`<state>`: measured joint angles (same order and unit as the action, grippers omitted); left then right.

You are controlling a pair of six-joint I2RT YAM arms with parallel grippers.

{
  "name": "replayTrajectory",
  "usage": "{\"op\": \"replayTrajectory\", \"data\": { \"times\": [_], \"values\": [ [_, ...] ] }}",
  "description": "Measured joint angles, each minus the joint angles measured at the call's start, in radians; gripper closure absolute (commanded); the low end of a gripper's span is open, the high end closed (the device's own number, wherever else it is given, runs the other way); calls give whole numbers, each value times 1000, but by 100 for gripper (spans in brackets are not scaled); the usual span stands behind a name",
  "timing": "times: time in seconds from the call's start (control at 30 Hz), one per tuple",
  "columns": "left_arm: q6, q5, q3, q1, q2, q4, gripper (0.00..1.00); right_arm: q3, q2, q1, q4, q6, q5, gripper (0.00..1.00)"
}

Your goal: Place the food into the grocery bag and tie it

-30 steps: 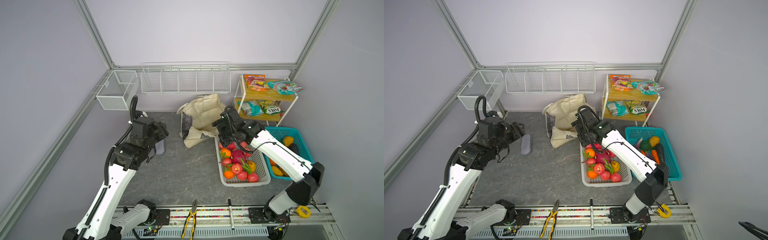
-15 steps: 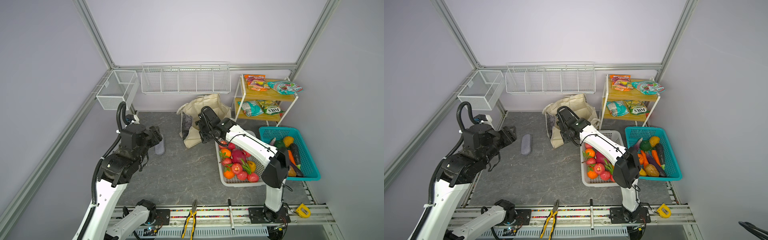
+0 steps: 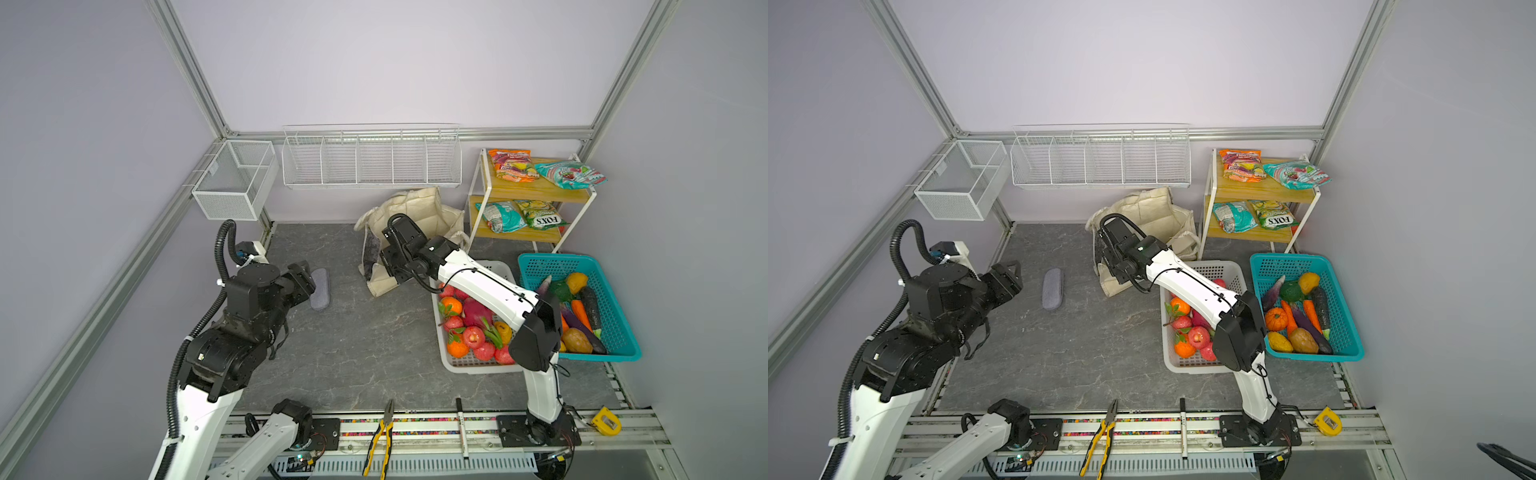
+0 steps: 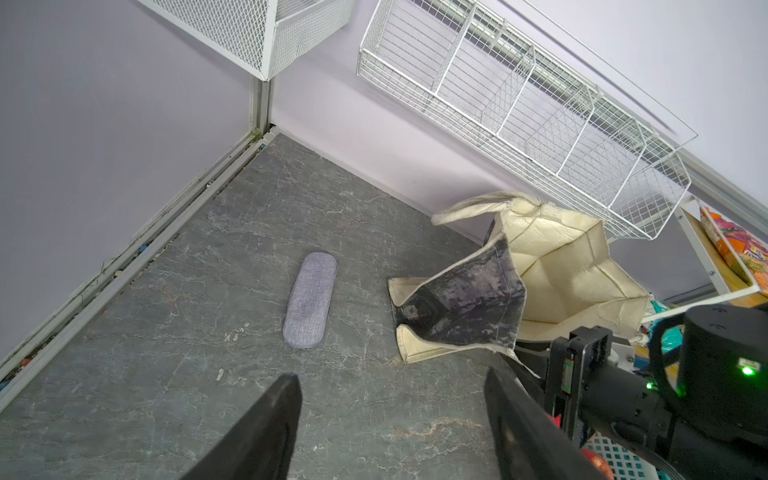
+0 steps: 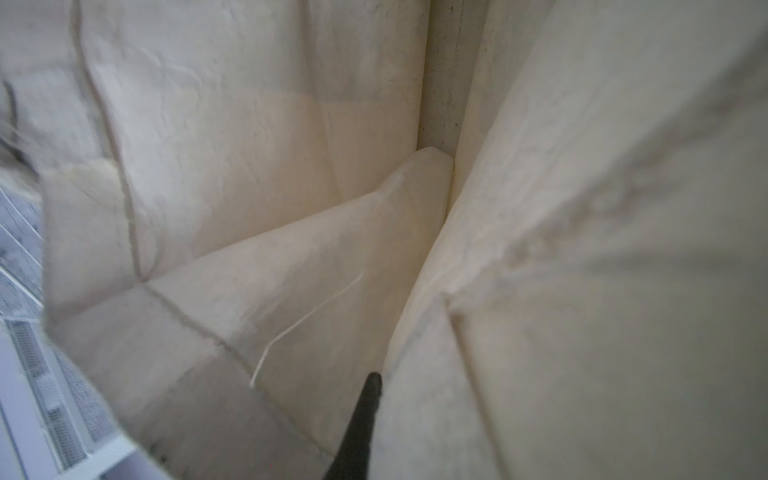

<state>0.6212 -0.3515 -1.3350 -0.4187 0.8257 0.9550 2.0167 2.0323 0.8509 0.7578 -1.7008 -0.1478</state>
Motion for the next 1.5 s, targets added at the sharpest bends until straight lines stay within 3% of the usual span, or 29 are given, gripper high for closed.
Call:
{"op": "replayTrajectory", "data": {
  "times": [0.3, 0.33, 0.37, 0.77, 0.93, 1.17, 1.5],
  "values": [
    [41, 2, -2, 0, 0, 51, 24, 103, -1, 60, 146, 310, 95, 93],
    [45, 5, -2, 0, 5, 53, 20, 108, -1, 67, 167, 344, 107, 93],
    [49, 8, -3, 0, 10, 54, 0, 111, -1, 73, 187, 379, 122, 93],
    [55, 106, -11, 0, 162, 26, 0, 282, 5, 74, 422, 862, 299, 91],
    [50, 157, -35, 0, 276, 13, 0, 159, -16, 100, 436, 1024, 363, 91],
    [22, 205, -86, 6, 446, 14, 1, -121, -177, 124, 378, 1105, 385, 90],
    [5, 372, -86, 108, 546, -28, 4, -203, -333, 110, 368, 1110, 323, 90]
  ]
}}
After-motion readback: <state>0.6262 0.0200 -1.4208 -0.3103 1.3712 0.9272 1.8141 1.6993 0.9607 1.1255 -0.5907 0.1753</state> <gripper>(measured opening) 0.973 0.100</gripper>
